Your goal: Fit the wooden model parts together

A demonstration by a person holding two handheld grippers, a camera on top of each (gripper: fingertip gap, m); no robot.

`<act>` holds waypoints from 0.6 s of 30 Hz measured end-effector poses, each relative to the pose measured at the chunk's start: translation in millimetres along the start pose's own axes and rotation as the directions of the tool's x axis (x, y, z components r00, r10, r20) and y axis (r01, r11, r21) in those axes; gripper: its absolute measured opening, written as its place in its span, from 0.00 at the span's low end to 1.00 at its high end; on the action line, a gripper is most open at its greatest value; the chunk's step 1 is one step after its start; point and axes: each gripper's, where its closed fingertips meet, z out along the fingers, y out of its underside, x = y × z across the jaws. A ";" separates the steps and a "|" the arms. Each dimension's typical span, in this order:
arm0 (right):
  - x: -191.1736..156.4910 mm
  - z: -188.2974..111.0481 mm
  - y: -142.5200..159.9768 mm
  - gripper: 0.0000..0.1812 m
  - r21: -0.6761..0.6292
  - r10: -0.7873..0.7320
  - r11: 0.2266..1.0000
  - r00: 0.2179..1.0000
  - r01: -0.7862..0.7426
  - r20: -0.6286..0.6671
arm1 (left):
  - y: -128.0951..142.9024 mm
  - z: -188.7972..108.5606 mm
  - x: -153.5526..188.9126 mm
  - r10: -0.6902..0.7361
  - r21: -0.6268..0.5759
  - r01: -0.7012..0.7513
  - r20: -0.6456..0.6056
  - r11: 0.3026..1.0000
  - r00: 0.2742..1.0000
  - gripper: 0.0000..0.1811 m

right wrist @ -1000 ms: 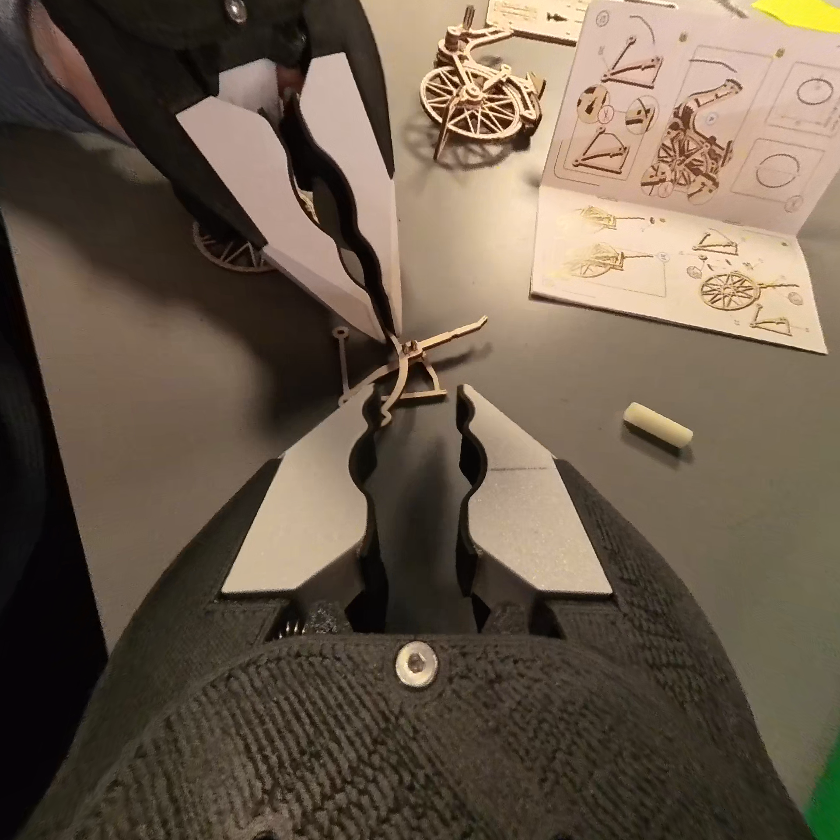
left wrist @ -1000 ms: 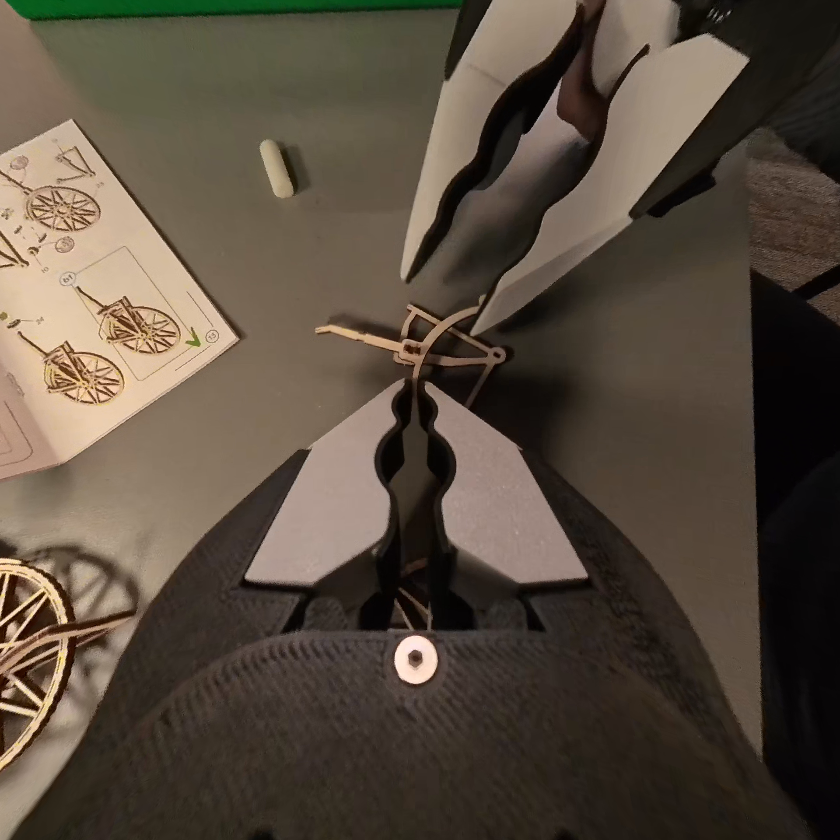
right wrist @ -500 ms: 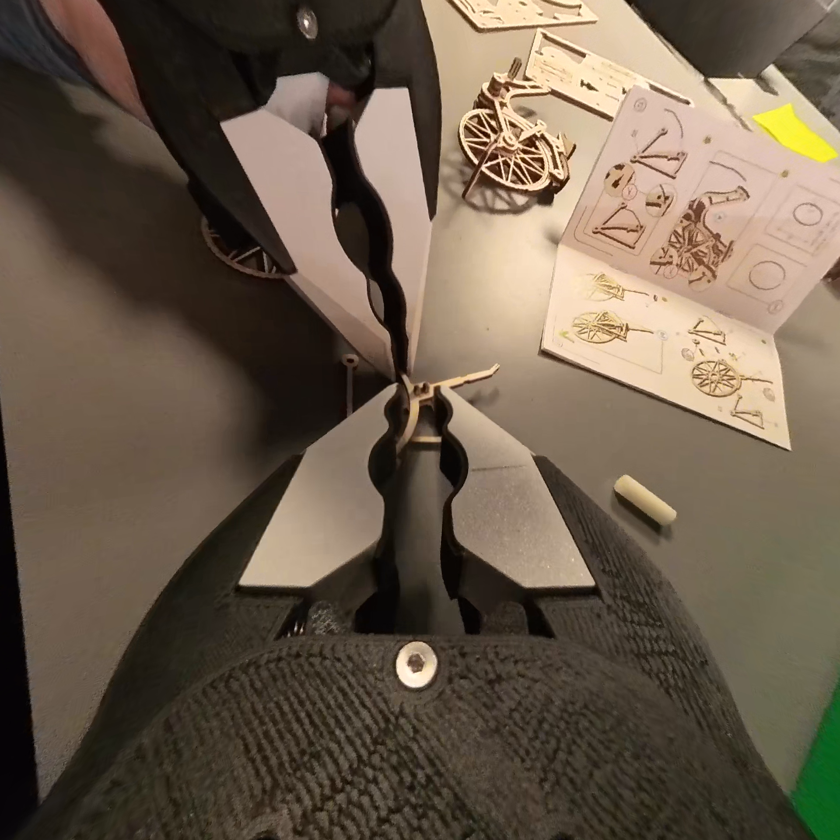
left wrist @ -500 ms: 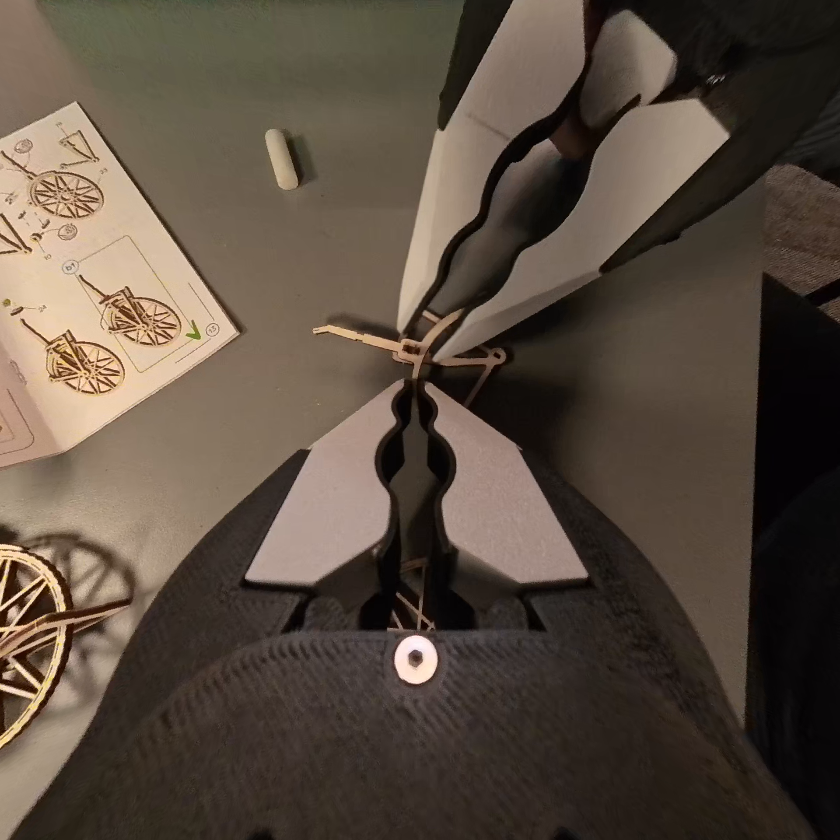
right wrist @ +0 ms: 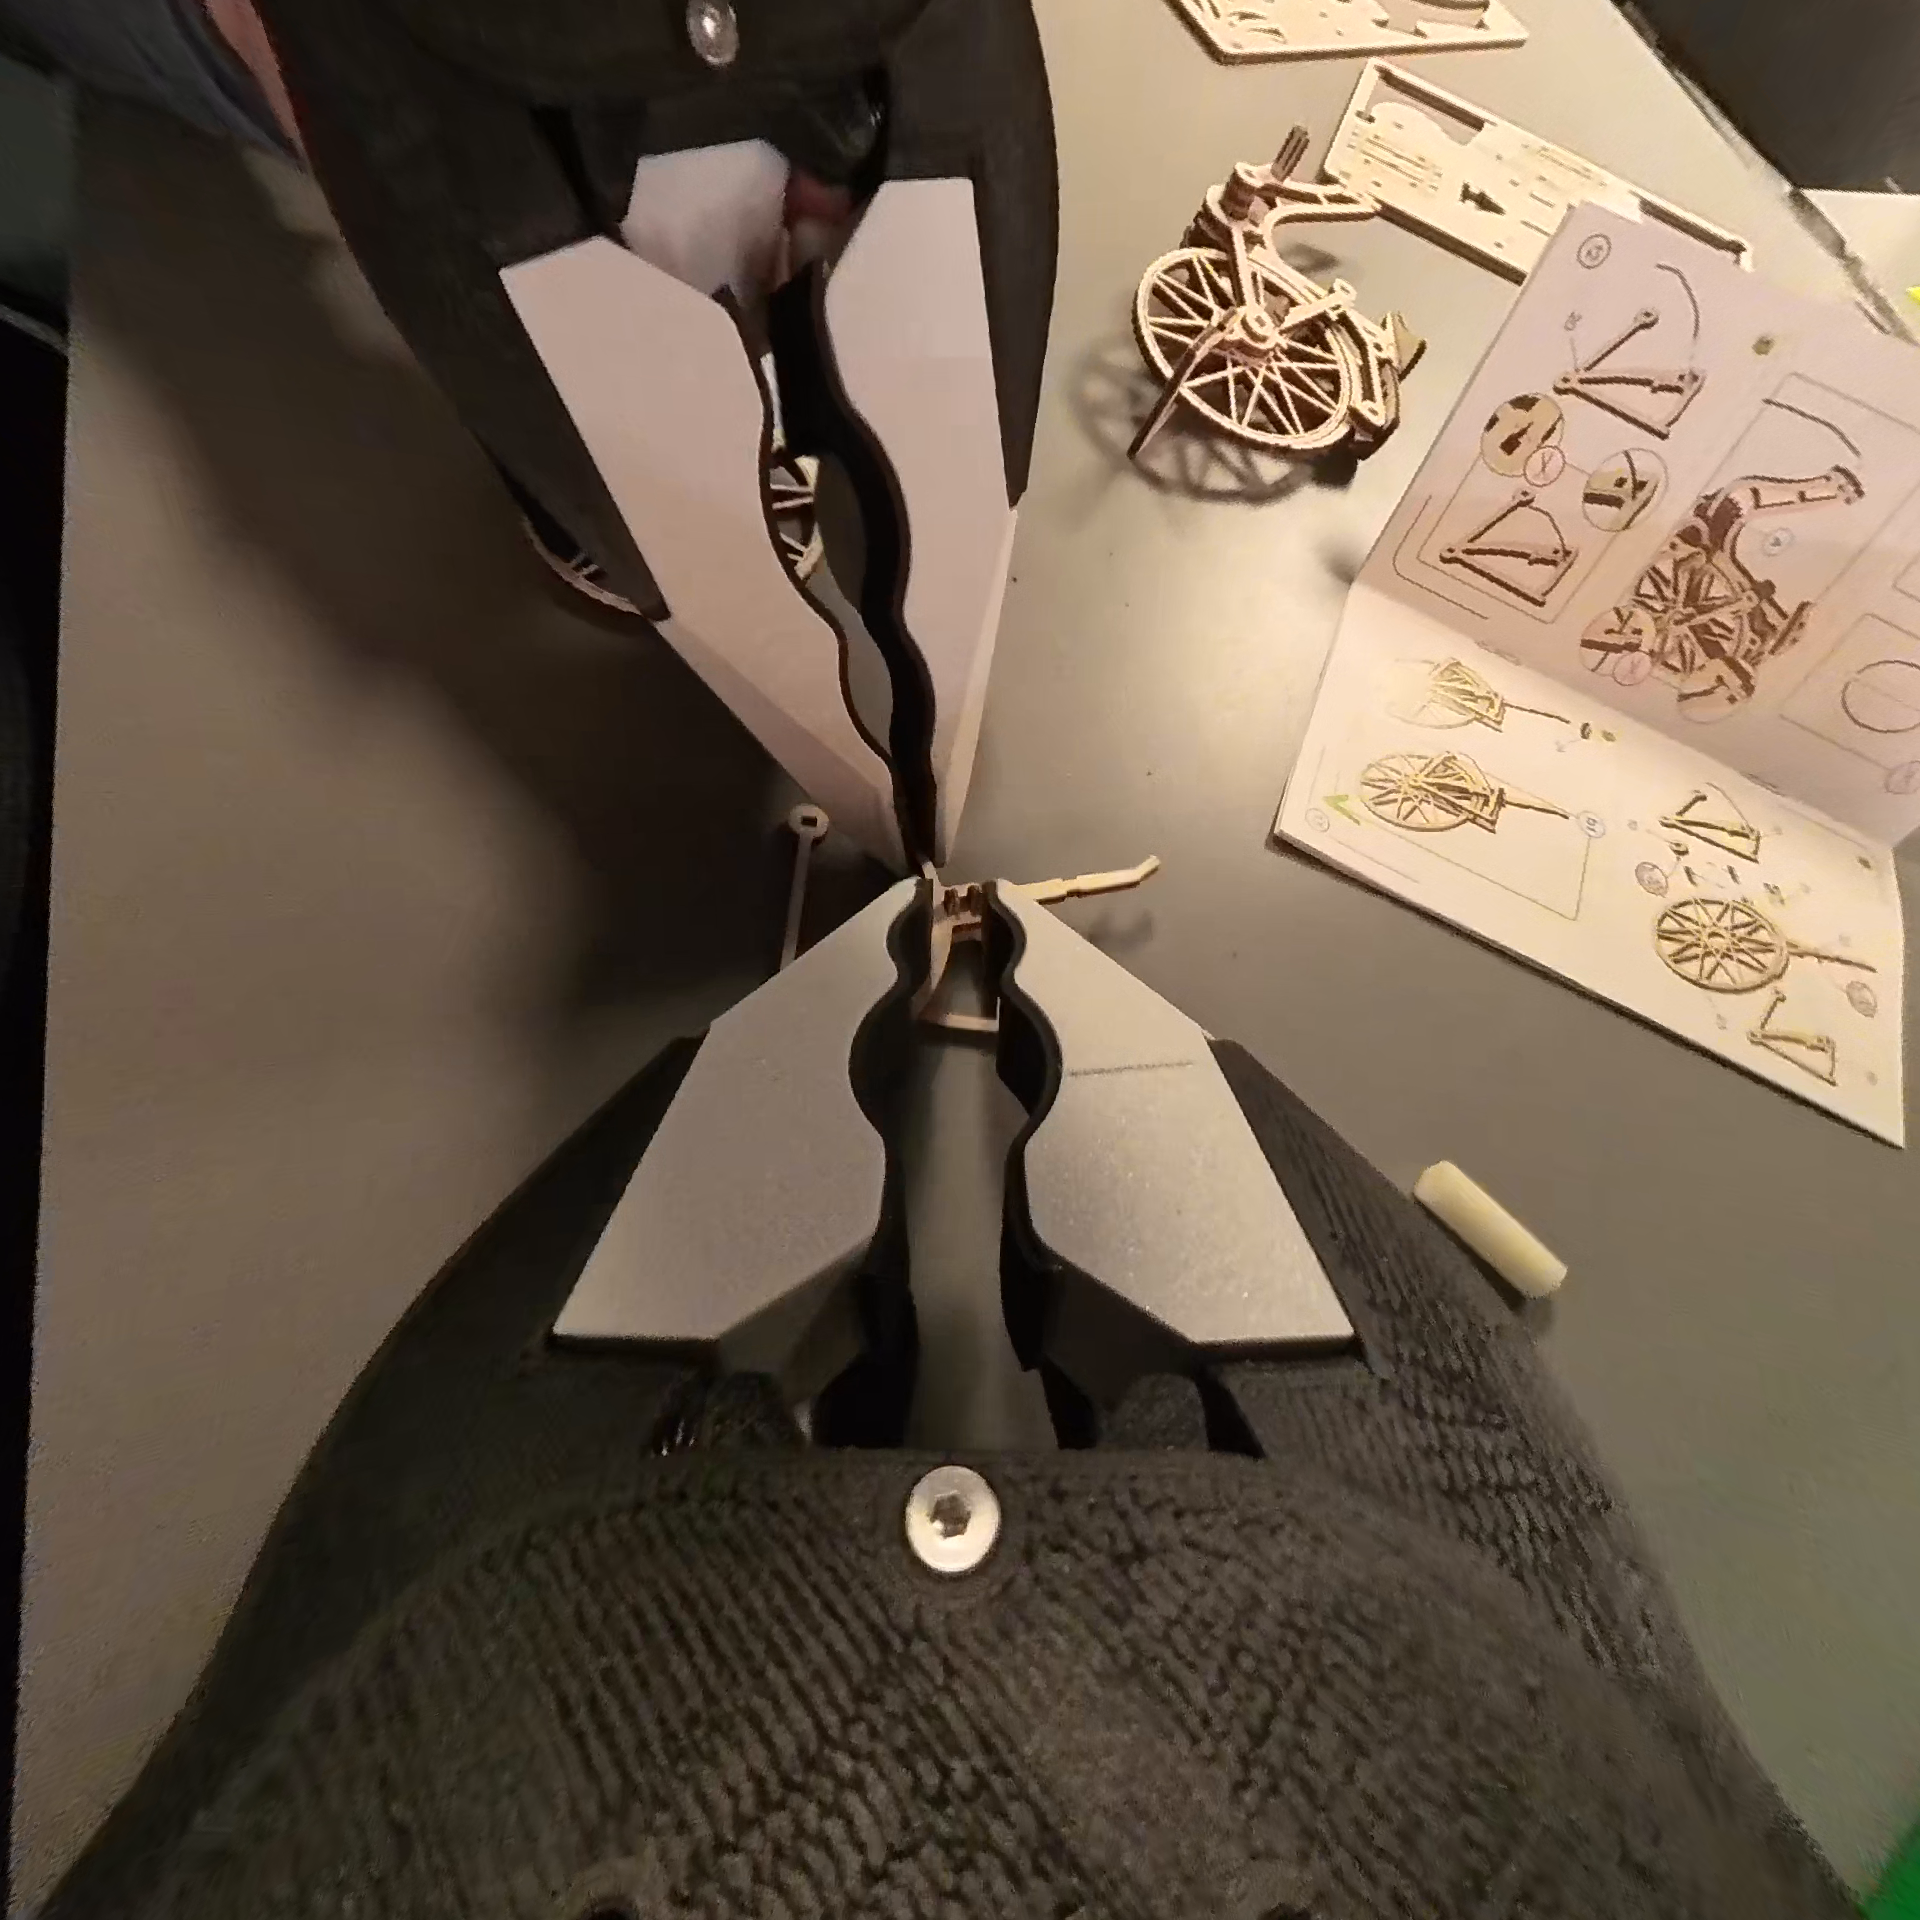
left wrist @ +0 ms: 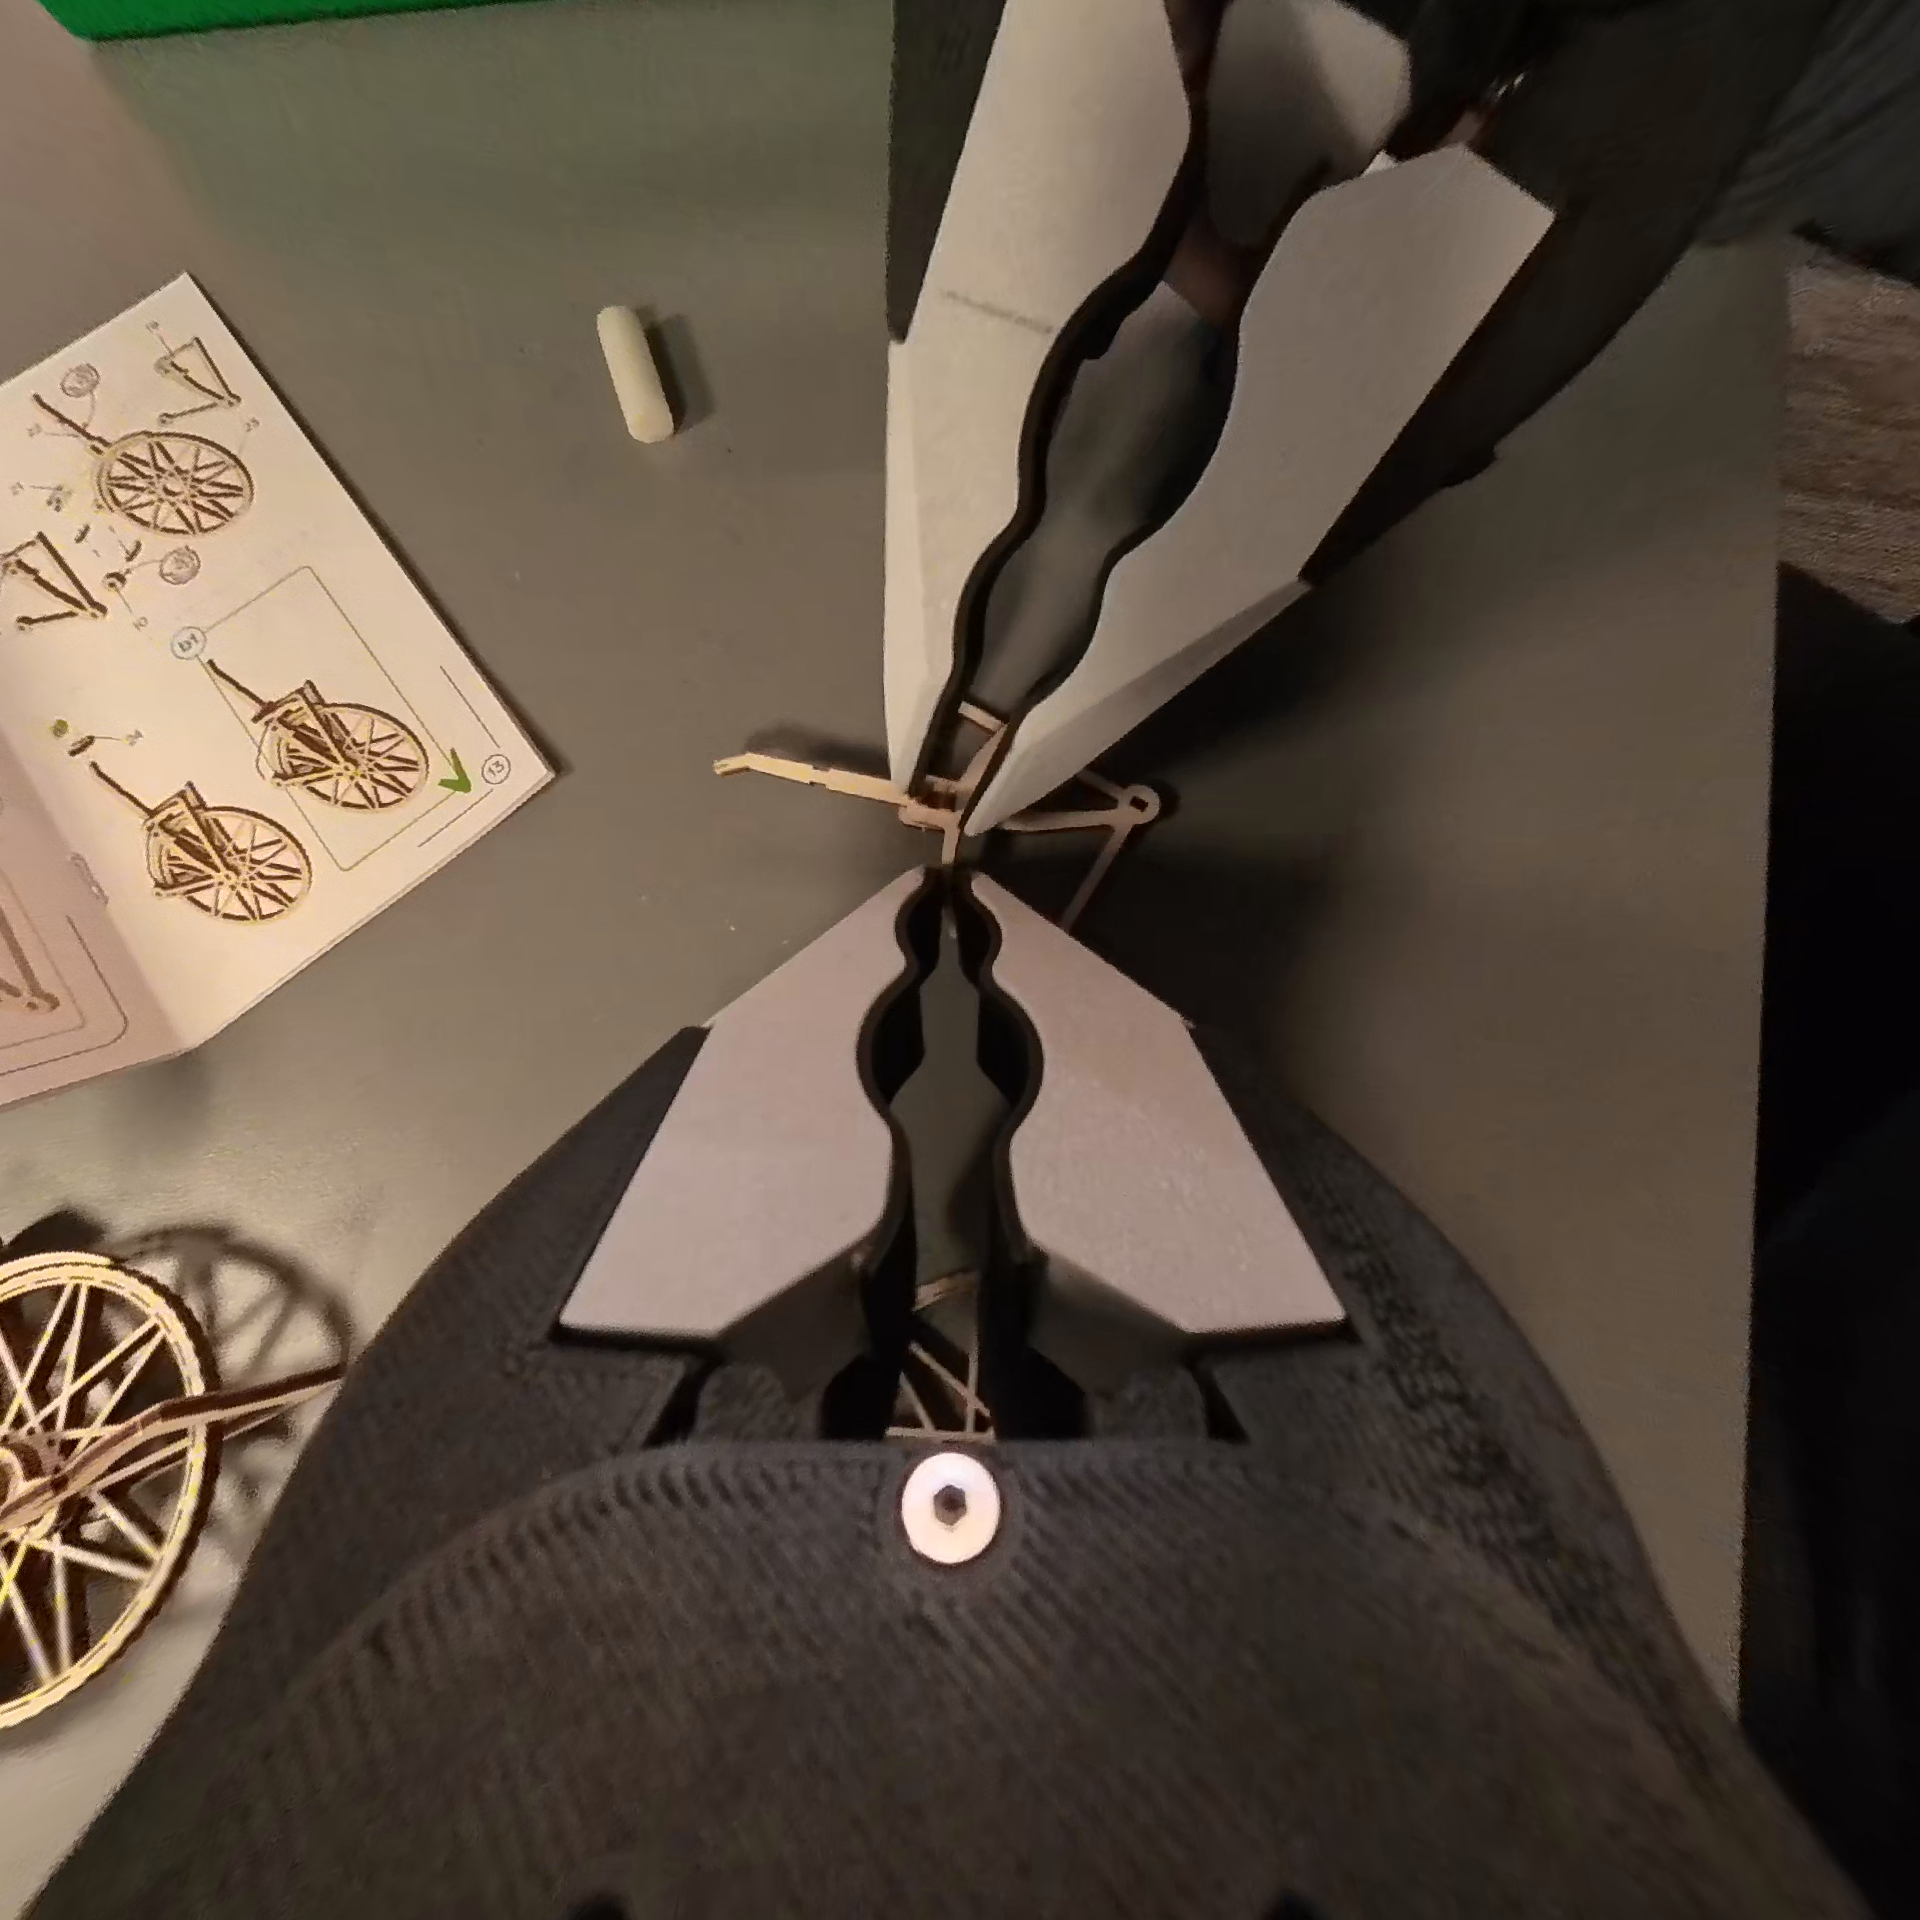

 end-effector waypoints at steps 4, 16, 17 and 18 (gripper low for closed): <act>0.0 0.4 -0.1 0.03 -0.003 0.004 1.000 1.000 -0.004 0.030 | 0.3 -0.4 -0.1 0.030 -0.007 -0.030 0.012 1.000 0.999 0.01; -1.9 0.5 -2.3 0.01 -0.019 -0.004 1.000 0.998 0.005 0.067 | -0.3 -0.1 1.8 0.058 -0.019 -0.058 0.023 0.998 0.998 0.01; -2.2 1.1 -2.4 0.00 -0.018 -0.001 1.000 0.998 0.003 0.066 | -0.3 0.0 1.8 0.058 -0.020 -0.057 0.022 0.998 0.998 0.01; -1.9 1.3 -2.4 0.00 -0.017 -0.001 1.000 0.998 0.002 0.064 | -0.3 0.0 1.9 0.057 -0.021 -0.057 0.021 0.998 0.998 0.01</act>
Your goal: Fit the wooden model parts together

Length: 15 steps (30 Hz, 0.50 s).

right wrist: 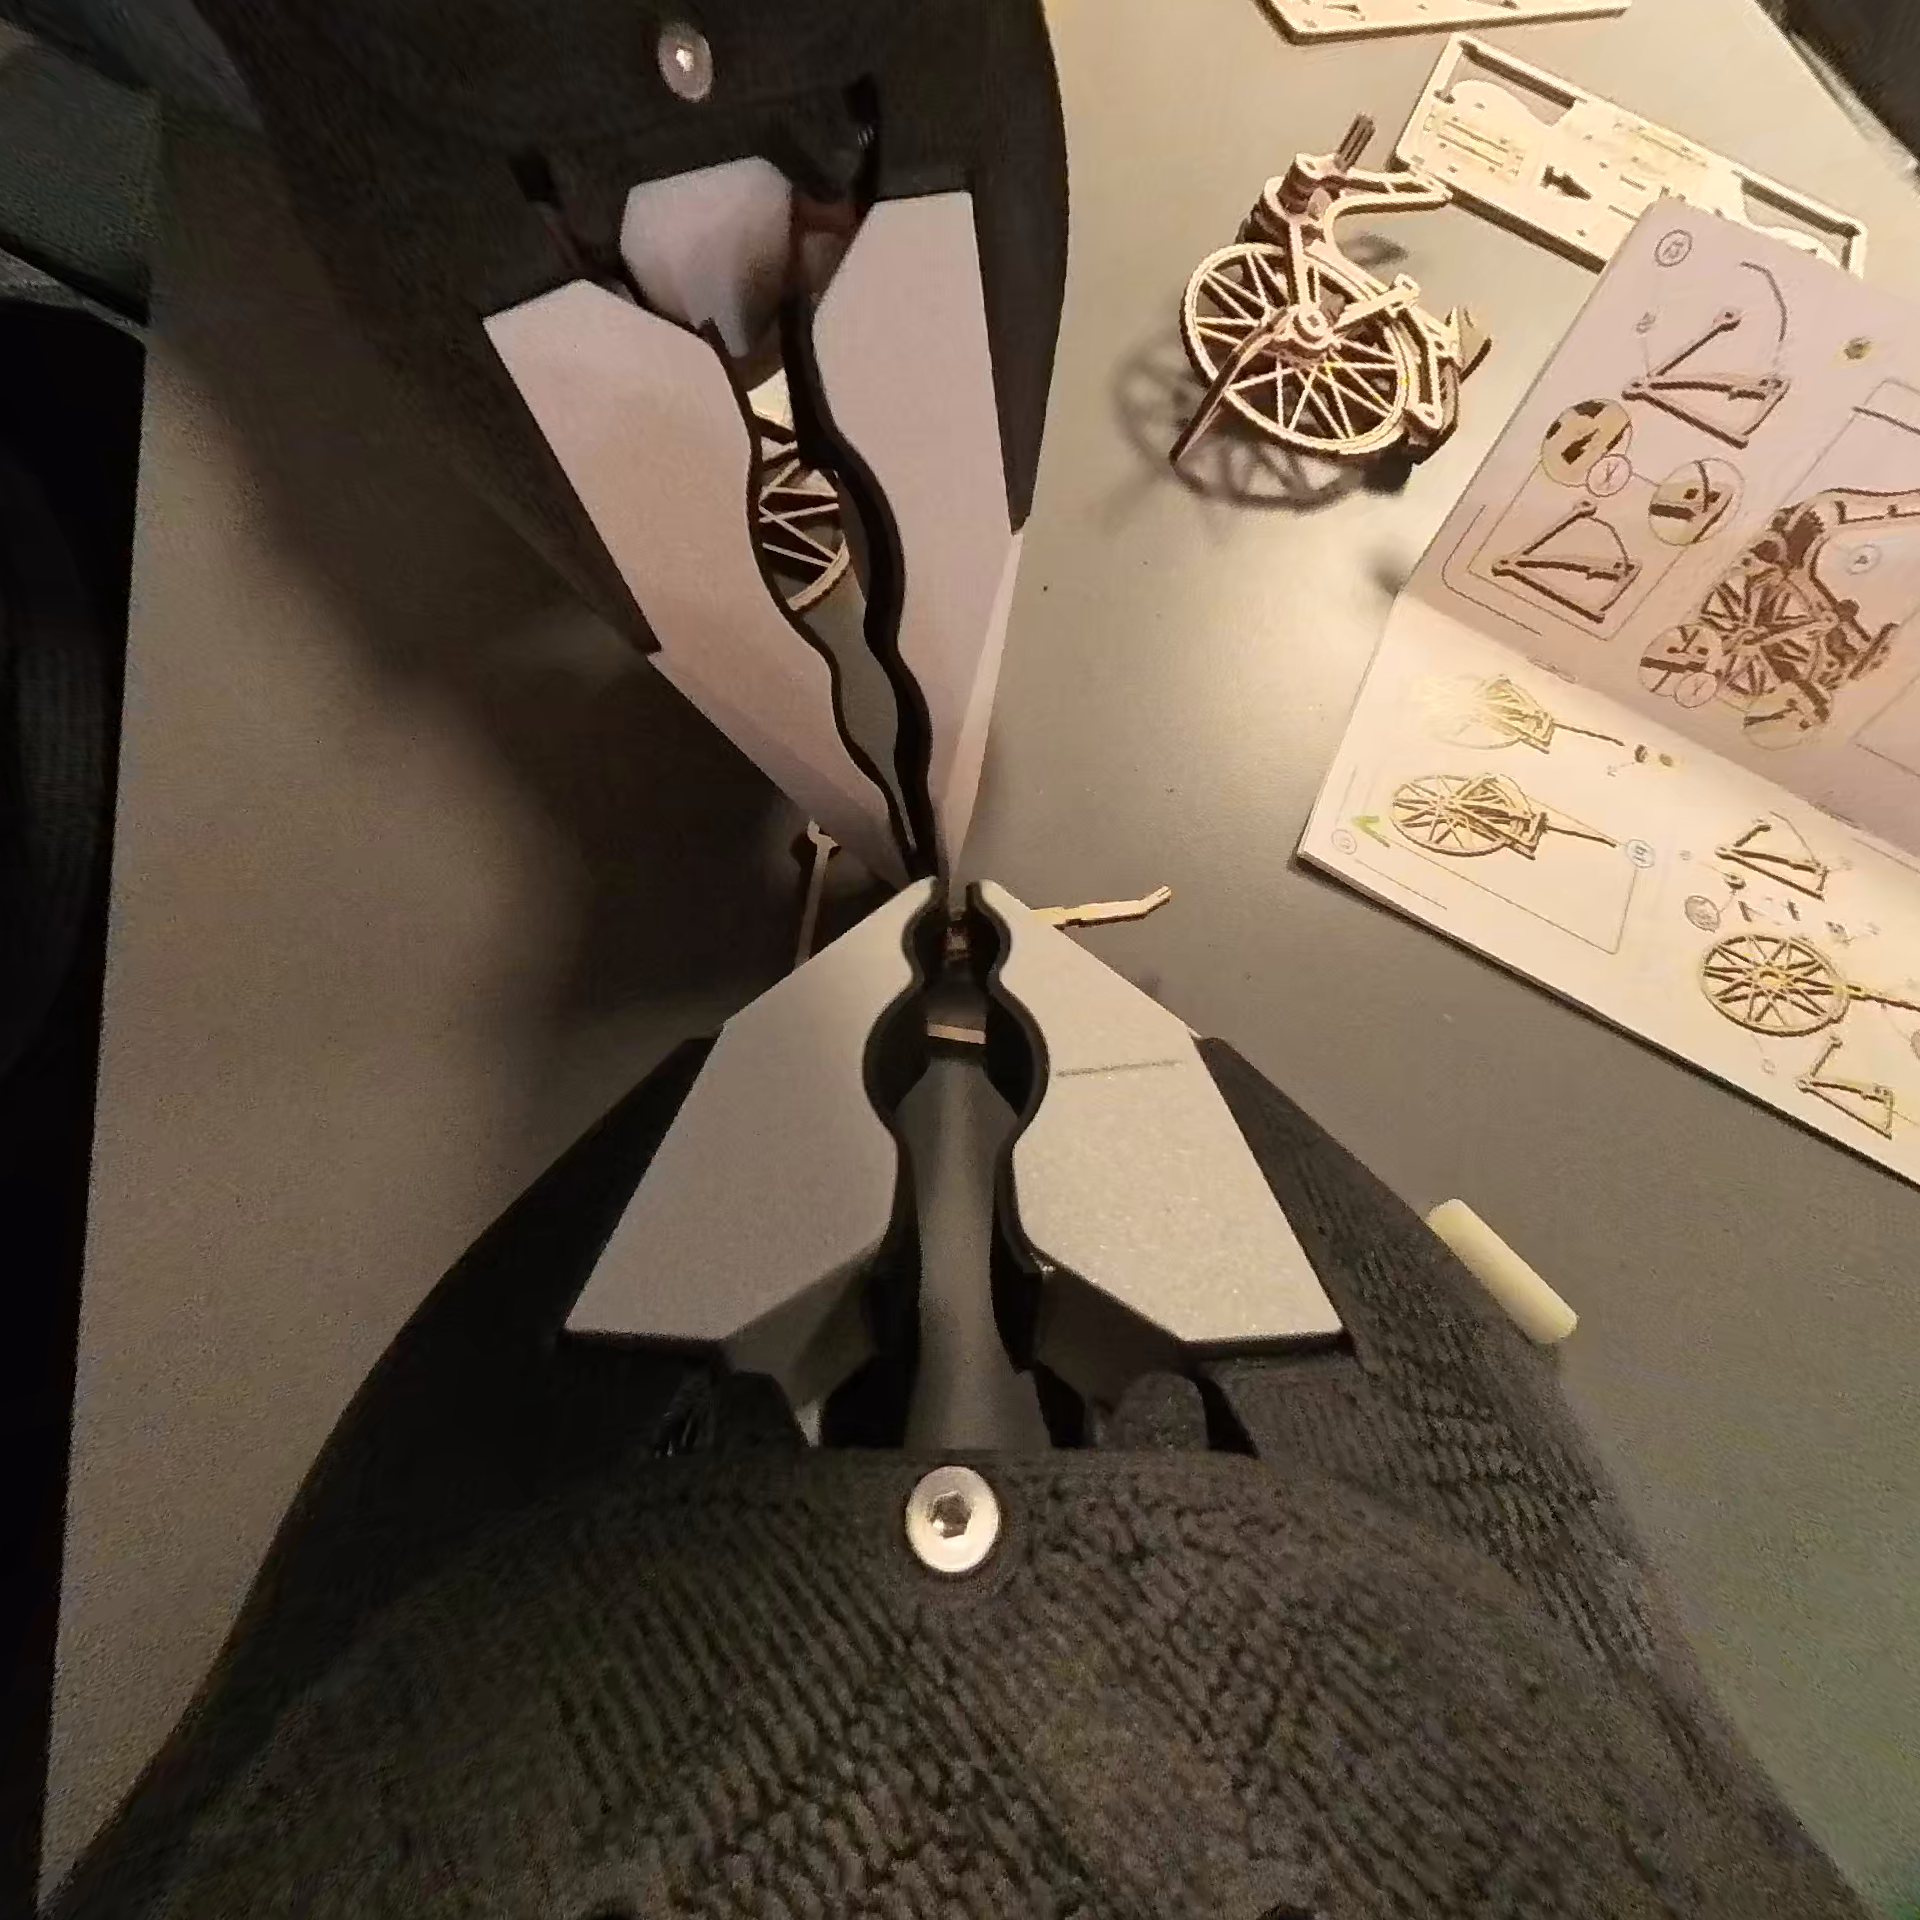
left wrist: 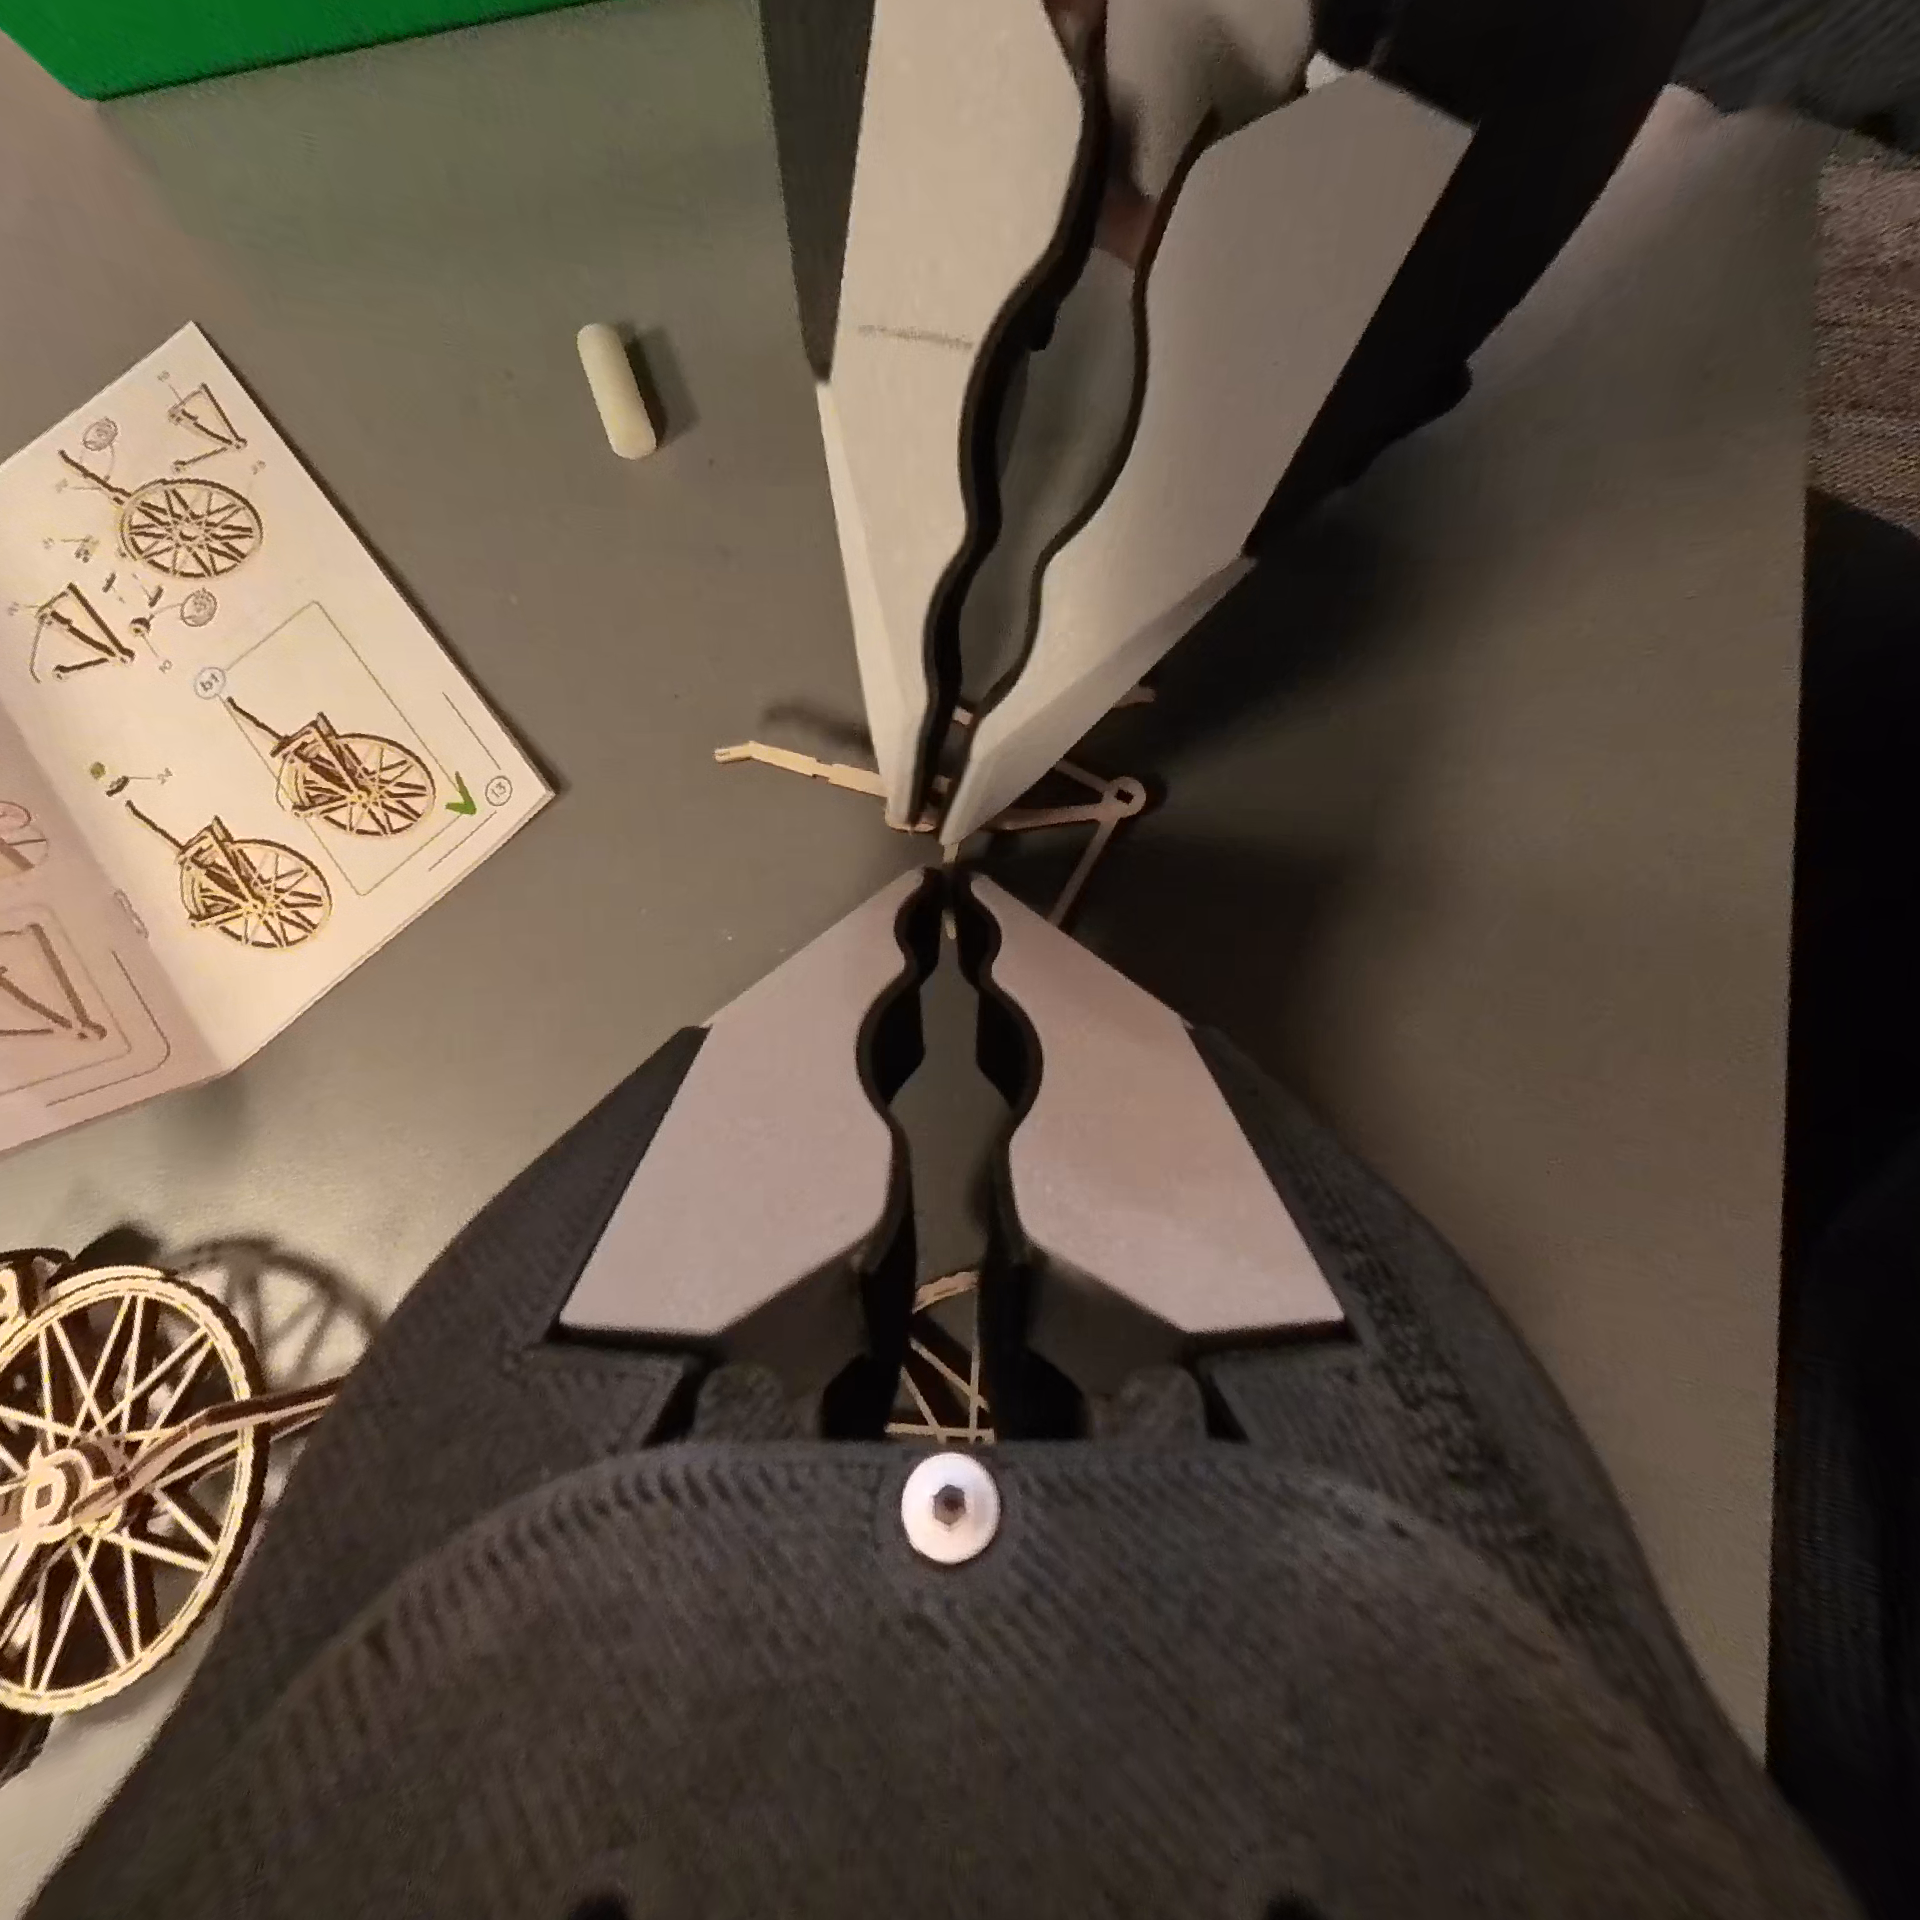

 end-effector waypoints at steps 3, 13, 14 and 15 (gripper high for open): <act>0.8 -0.6 0.4 0.00 -0.007 -0.001 1.000 1.000 0.001 0.002 | -0.4 0.3 0.7 0.000 0.000 0.000 -0.002 1.000 1.000 0.00; 3.9 -10.6 0.0 0.04 0.016 -0.045 0.999 0.999 0.045 -0.007 | -0.3 0.5 -1.8 -0.016 0.008 0.016 -0.001 1.000 1.000 0.00; 2.8 -9.6 -0.1 0.04 0.017 -0.047 0.999 0.999 0.047 0.000 | -0.5 0.5 -2.0 -0.015 0.008 0.015 0.001 1.000 1.000 0.00; 2.1 -8.4 0.2 0.04 0.014 -0.047 0.999 0.999 0.047 0.004 | -0.6 0.5 -1.9 -0.013 0.009 0.013 0.002 1.000 1.000 0.00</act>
